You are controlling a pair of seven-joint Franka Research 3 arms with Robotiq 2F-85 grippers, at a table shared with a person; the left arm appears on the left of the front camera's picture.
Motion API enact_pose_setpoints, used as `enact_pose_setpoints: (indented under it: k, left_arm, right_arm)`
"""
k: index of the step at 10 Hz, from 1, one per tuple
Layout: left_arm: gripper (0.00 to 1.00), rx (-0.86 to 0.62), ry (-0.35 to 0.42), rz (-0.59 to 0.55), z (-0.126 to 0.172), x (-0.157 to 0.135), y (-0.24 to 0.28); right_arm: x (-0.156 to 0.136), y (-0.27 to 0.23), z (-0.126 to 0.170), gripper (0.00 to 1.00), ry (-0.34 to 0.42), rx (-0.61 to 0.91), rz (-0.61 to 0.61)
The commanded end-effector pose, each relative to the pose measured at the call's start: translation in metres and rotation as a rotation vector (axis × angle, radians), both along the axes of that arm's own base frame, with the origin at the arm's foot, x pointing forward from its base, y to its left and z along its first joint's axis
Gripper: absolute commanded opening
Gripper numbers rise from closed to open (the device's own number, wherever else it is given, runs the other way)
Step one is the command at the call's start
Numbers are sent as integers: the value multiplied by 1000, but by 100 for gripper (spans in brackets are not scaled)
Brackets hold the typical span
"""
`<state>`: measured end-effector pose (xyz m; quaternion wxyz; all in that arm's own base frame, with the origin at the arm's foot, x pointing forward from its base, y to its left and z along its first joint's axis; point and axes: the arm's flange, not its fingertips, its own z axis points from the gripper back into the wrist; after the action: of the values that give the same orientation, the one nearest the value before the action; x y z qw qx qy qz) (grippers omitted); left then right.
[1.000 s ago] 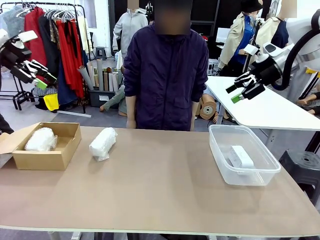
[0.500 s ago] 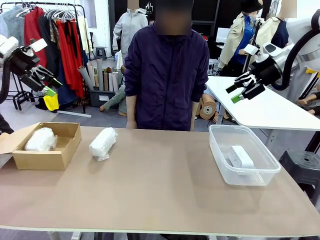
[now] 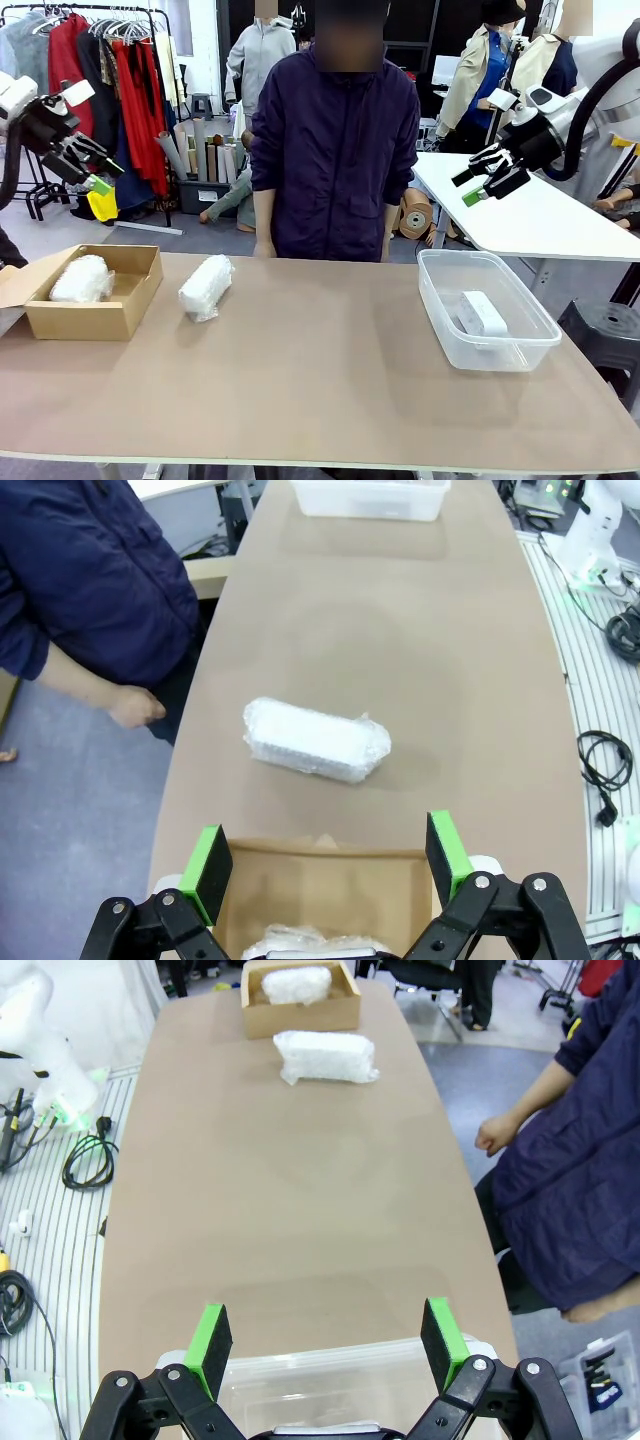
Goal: Separate and place wrapped and unwrapped clocks.
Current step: Pick up the Digital clock indicated by the person.
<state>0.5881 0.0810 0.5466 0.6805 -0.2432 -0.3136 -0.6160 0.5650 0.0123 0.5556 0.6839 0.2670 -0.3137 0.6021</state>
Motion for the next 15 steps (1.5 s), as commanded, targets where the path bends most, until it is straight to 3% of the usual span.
enact_pose_setpoints:
  k: [1,15]
  left_arm:
    - [100,-4,-1,-8,3,0,1]
    - [100,-4,-1,-8,3,0,1]
  right_arm:
    - [-1,1,1,100,-3,-1,5]
    - [-1,1,1,100,-3,-1,5]
